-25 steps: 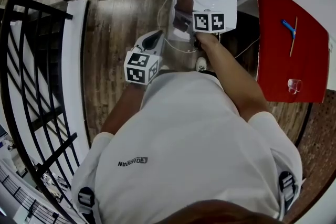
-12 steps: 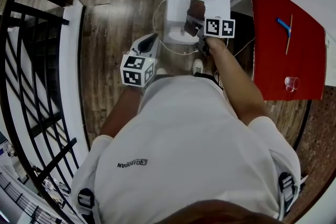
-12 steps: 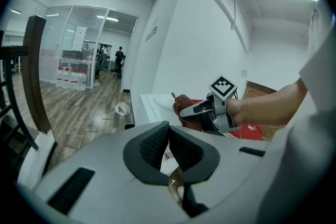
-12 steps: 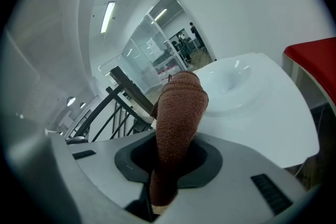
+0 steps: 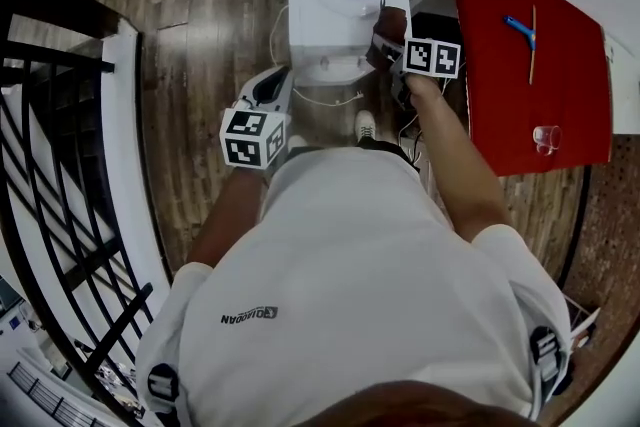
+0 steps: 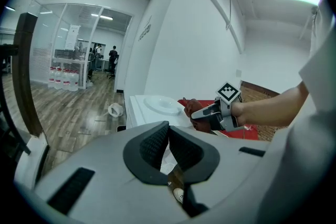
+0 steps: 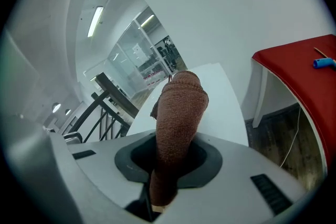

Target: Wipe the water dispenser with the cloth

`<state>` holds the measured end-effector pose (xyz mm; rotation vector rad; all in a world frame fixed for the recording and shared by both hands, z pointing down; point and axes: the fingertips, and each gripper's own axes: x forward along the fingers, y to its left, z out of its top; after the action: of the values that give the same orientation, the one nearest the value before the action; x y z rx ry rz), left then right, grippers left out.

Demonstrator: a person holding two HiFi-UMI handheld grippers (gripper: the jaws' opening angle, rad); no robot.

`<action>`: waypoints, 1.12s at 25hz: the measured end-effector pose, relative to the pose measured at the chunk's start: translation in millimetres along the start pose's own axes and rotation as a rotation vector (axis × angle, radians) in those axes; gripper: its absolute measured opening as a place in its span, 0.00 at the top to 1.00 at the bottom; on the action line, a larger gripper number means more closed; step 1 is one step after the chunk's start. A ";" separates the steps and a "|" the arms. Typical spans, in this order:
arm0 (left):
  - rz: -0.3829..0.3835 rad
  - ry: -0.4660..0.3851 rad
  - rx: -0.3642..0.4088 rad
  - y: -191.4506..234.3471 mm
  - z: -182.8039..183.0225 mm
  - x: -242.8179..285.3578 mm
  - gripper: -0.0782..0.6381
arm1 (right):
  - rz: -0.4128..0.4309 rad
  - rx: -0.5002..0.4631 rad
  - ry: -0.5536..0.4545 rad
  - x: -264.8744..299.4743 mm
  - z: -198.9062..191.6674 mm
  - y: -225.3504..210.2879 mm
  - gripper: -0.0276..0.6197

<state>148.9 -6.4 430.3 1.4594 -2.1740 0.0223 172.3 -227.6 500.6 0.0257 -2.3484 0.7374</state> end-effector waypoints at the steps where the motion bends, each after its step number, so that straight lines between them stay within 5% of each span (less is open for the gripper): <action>1: -0.003 0.001 0.001 -0.7 0.3 1.4 0.89 | -0.008 0.003 -0.004 -3.0 0.5 -4.8 0.85; 20: -0.006 -0.003 -0.015 0.6 5.2 13.0 0.89 | -0.159 0.008 -0.084 -48.7 -0.7 -68.2 0.85; 23: 0.008 -0.005 -0.030 6.8 4.7 8.8 0.89 | -0.137 -0.070 -0.136 -51.2 0.0 -43.4 0.85; 28: 0.038 -0.004 -0.058 20.9 1.1 -4.0 0.89 | 0.018 -0.347 -0.114 -18.3 -27.0 48.0 0.85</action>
<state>131.4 5.5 433.3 1.3874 -2.1869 -0.0296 192.7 -176.5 482.1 -0.1077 -2.5577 0.3358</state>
